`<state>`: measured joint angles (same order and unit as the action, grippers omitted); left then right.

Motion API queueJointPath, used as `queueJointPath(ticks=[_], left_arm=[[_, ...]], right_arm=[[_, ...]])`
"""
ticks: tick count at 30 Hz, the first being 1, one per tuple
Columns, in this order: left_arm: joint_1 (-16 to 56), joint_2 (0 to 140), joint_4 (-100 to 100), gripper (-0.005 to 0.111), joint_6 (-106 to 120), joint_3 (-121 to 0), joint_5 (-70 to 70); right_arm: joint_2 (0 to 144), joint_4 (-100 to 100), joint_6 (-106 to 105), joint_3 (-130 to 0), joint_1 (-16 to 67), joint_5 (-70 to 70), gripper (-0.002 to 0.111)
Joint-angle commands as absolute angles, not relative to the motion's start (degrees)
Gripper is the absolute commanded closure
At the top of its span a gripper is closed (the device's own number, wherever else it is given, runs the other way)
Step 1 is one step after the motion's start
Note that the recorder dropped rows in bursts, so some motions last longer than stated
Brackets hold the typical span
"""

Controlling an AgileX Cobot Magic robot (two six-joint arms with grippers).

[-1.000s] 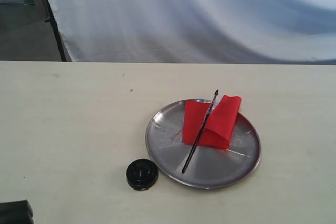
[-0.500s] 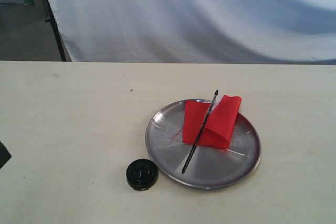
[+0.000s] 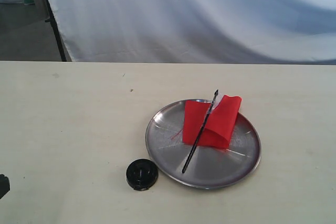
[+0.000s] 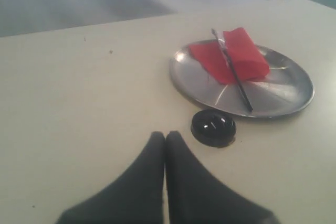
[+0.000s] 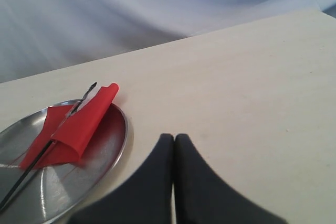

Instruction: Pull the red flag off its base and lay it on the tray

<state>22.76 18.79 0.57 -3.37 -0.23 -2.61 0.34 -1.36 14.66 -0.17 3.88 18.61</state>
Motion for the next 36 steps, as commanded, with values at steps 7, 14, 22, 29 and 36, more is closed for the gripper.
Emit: queueJointPath(ticks=[7,14,22,29,36], left_arm=[[19.9,18.6,4.8,0.107,1.3,0.0,-5.5],[19.9,18.6,4.7,0.107,0.5,0.0,-5.5],[19.9,18.6,4.7,0.107,0.3,0.0,-5.5],[19.9,13.6,4.7,0.107,0.0,0.0,-5.5],[19.9,1.6,4.7,0.107,0.0,0.0,-12.5]], right_arm=[[0.0,-1.6,14.8,0.0,3.6,18.5,0.109],[0.0,-1.6,14.8,0.0,3.6,18.3,0.109],[0.0,-1.6,13.7,0.0,3.6,16.3,0.109],[0.0,-1.6,13.7,0.0,3.6,12.0,0.109],[0.0,-1.6,13.7,0.0,3.6,11.8,0.109]])
